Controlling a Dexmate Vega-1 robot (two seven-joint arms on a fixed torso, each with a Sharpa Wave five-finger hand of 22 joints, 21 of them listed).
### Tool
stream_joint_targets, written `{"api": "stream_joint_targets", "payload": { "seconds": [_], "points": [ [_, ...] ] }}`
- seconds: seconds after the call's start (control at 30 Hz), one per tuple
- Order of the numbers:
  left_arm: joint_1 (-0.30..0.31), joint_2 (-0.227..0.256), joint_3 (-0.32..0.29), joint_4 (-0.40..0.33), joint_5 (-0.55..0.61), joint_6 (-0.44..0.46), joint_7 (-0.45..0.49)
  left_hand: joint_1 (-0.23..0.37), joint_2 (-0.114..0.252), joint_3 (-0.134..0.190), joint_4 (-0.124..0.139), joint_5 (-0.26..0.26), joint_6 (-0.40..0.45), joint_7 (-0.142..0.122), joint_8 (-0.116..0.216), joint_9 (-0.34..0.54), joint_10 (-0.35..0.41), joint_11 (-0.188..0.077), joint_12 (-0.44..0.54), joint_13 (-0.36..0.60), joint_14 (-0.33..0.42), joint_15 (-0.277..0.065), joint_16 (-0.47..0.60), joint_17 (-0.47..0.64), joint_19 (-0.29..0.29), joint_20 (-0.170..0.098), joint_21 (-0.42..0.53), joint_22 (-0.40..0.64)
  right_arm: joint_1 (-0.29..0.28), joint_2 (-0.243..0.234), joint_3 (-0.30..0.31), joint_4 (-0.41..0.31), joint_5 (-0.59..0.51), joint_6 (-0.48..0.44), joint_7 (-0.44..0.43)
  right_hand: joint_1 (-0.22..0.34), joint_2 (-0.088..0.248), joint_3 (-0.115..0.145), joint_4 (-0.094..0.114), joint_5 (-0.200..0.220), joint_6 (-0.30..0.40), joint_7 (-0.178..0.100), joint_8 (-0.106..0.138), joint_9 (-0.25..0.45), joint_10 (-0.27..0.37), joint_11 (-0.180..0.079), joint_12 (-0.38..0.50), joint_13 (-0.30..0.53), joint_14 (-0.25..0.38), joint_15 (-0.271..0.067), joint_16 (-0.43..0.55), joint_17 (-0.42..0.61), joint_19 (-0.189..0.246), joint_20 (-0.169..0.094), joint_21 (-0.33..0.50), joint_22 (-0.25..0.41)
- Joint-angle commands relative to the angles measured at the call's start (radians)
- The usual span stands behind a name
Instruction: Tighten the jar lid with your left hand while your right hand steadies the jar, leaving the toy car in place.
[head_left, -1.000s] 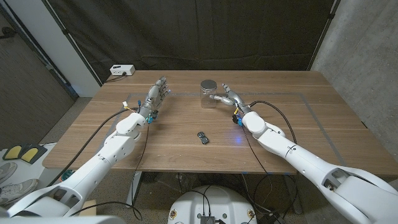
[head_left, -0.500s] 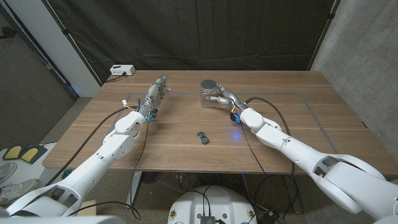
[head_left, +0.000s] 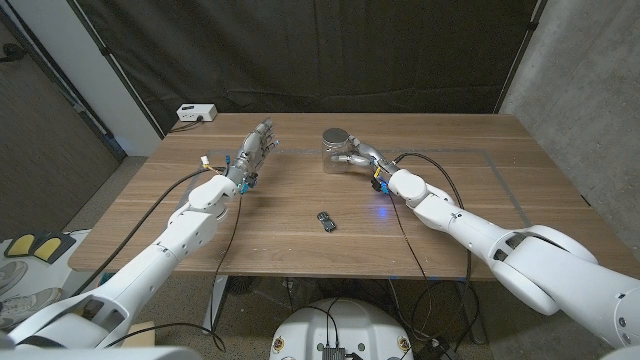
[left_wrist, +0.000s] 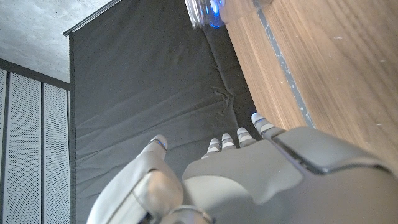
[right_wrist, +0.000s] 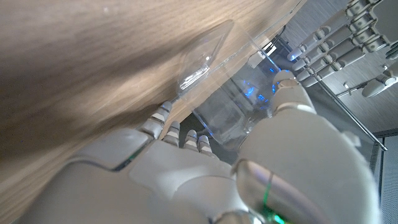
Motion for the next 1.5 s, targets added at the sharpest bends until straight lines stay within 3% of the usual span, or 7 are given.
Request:
{"api": "stream_joint_targets", "payload": {
  "seconds": [0.03, 0.17, 0.3, 0.5, 0.93, 1.3, 1.5],
  "points": [
    [-0.005, -0.003, 0.011, -0.028, 0.016, 0.027, 0.028, 0.002, -0.01, 0.002, -0.008, 0.002, -0.063, 0.001, 0.004, 0.001, -0.05, 0.001, -0.002, 0.003, -0.059, 0.001, 0.003, 0.002, 0.005, 0.002, 0.0, 0.004, 0.059, 0.043, -0.018, 0.142, 0.024, 0.115, 0.096, 0.021, 0.007, -0.004, 0.006, 0.02, -0.108, -0.032, 0.003, 0.003, -0.079, -0.036, 0.005, 0.005, -0.055, 0.011, -0.006, 0.011, -0.095, 0.019, -0.009, 0.005],
    [-0.005, 0.0, 0.012, -0.04, 0.018, 0.039, 0.039, 0.003, -0.012, 0.002, -0.011, 0.002, -0.062, 0.0, 0.004, 0.001, -0.05, 0.001, -0.002, 0.003, -0.059, 0.002, 0.002, 0.002, 0.005, 0.002, -0.001, 0.004, 0.097, 0.088, -0.019, 0.255, 0.05, 0.186, 0.151, 0.026, 0.009, -0.003, 0.007, 0.025, -0.096, -0.047, 0.009, 0.004, -0.071, -0.066, 0.008, 0.005, -0.063, 0.015, -0.003, 0.014, -0.113, 0.022, -0.007, 0.005],
    [-0.006, 0.002, 0.015, -0.053, 0.021, 0.055, 0.047, 0.004, -0.014, 0.001, -0.013, 0.002, -0.062, 0.0, 0.004, 0.001, -0.049, 0.0, -0.002, 0.003, -0.057, 0.003, 0.003, 0.002, 0.006, 0.003, -0.002, 0.004, 0.128, 0.136, -0.018, 0.358, 0.062, 0.239, 0.139, 0.038, -0.012, -0.02, 0.007, 0.04, -0.053, 0.007, 0.023, 0.004, -0.035, 0.012, 0.019, 0.003, -0.026, -0.003, 0.015, 0.012, -0.029, -0.015, 0.031, 0.004],
    [-0.009, -0.001, 0.019, -0.059, 0.02, 0.064, 0.05, 0.005, -0.015, 0.0, -0.015, 0.003, -0.062, -0.001, 0.004, 0.001, -0.048, 0.002, -0.002, 0.003, -0.056, 0.004, 0.003, 0.002, 0.008, 0.004, -0.003, 0.004, 0.164, 0.165, -0.036, 0.41, 0.069, 0.211, 0.118, 0.06, -0.017, -0.038, 0.007, 0.055, -0.026, -0.001, 0.027, 0.002, -0.007, -0.003, 0.029, 0.002, 0.03, -0.039, 0.03, 0.008, 0.039, -0.057, 0.044, 0.004],
    [-0.001, 0.004, 0.009, -0.077, 0.02, 0.057, 0.062, 0.006, -0.017, -0.001, -0.019, 0.003, -0.064, -0.004, 0.003, 0.002, -0.047, 0.004, -0.003, 0.003, -0.055, 0.004, 0.002, 0.002, 0.01, 0.004, -0.006, 0.004, 0.166, 0.167, -0.091, 0.406, 0.034, 0.226, 0.039, 0.18, 0.027, -0.014, 0.007, 0.11, 0.515, -0.121, 0.226, -0.008, 0.419, -0.124, 0.168, 0.026, 0.199, -0.073, 0.076, 0.062, 0.044, -0.027, 0.022, 0.006],
    [-0.041, 0.046, 0.03, -0.096, 0.079, 0.094, 0.058, 0.022, -0.029, -0.003, -0.044, -0.001, -0.073, -0.011, 0.002, 0.002, -0.052, 0.011, -0.006, 0.004, 0.0, 0.036, 0.016, 0.004, 0.038, 0.038, -0.006, 0.005, 0.16, 0.168, -0.099, 0.409, 0.036, 0.24, 0.001, 0.25, 0.057, 0.003, 0.003, 0.076, 0.762, -0.084, 0.323, -0.01, 0.697, -0.069, 0.31, 0.082, 0.668, -0.288, 0.268, 0.207, 0.445, -0.224, 0.145, 0.022],
    [-0.078, 0.151, 0.053, -0.18, 0.18, 0.189, 0.056, 0.106, -0.057, 0.013, -0.14, -0.021, 0.029, -0.021, 0.03, 0.008, 0.024, 0.023, 0.02, 0.012, 0.13, 0.076, 0.03, 0.009, 0.135, 0.15, 0.009, 0.011, 0.157, 0.174, -0.094, 0.415, 0.057, 0.213, 0.021, 0.323, 0.078, -0.005, -0.011, 0.06, 0.769, -0.047, 0.32, -0.016, 0.698, -0.038, 0.323, 0.094, 0.765, -0.318, 0.353, 0.305, 0.576, -0.248, 0.211, 0.035]
  ]
}}
